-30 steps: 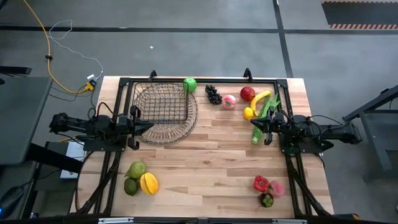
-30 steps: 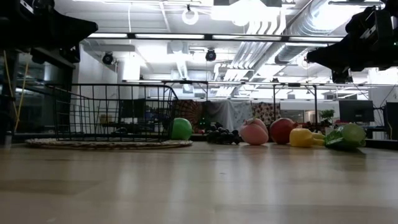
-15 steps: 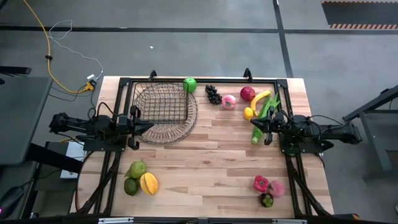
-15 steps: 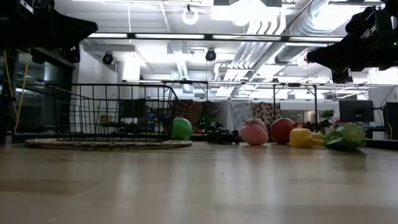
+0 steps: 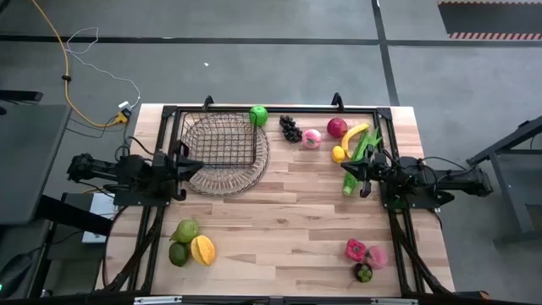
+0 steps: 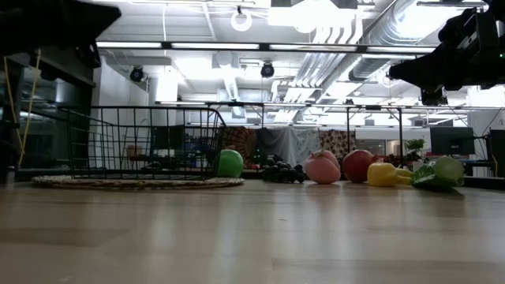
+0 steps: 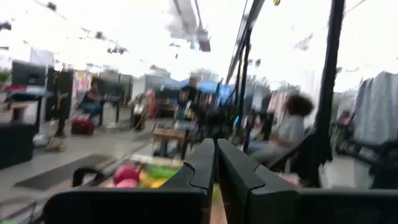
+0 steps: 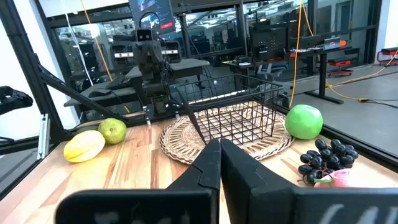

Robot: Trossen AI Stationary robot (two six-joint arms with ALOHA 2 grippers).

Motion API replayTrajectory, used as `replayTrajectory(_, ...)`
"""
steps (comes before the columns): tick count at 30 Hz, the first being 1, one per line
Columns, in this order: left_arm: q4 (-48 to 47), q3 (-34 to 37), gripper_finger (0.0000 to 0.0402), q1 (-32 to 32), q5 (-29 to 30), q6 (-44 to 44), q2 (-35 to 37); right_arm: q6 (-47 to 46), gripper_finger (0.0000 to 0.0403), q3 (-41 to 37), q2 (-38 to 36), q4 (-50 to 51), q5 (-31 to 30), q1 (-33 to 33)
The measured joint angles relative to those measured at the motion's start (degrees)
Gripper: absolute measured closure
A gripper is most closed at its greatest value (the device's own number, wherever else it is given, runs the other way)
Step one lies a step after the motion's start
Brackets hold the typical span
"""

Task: Build produce basket
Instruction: Put the green leaf lettuce into the wire basket

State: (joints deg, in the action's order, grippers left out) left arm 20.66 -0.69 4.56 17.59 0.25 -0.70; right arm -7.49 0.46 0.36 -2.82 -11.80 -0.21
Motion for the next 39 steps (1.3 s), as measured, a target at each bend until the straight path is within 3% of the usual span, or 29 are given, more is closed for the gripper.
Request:
replayTrajectory(6, 3.67, -1.93, 0.0344, 0.00, 0.33, -1.03, -5.24, 0.02, 0.0402, 0.01, 0.00, 0.01, 0.01, 0.00)
replayTrajectory(22, 3.15, -17.47, 0.0172, 0.00, 5.81, -6.68, -31.35, 0.00, 0.0402, 0.00, 0.00, -0.01, -0.01, 0.00)
replayTrajectory(28, 3.17, -19.17, 0.0150, 0.00, 6.38, -5.62, -34.70, 0.00, 0.0402, 0.00, 0.00, -0.01, -0.01, 0.00)
replayTrajectory(39, 3.17, -19.19, 0.0153, 0.00, 6.42, -5.62, -34.76, 0.00, 0.0402, -0.01, 0.00, 0.01, 0.01, -0.02)
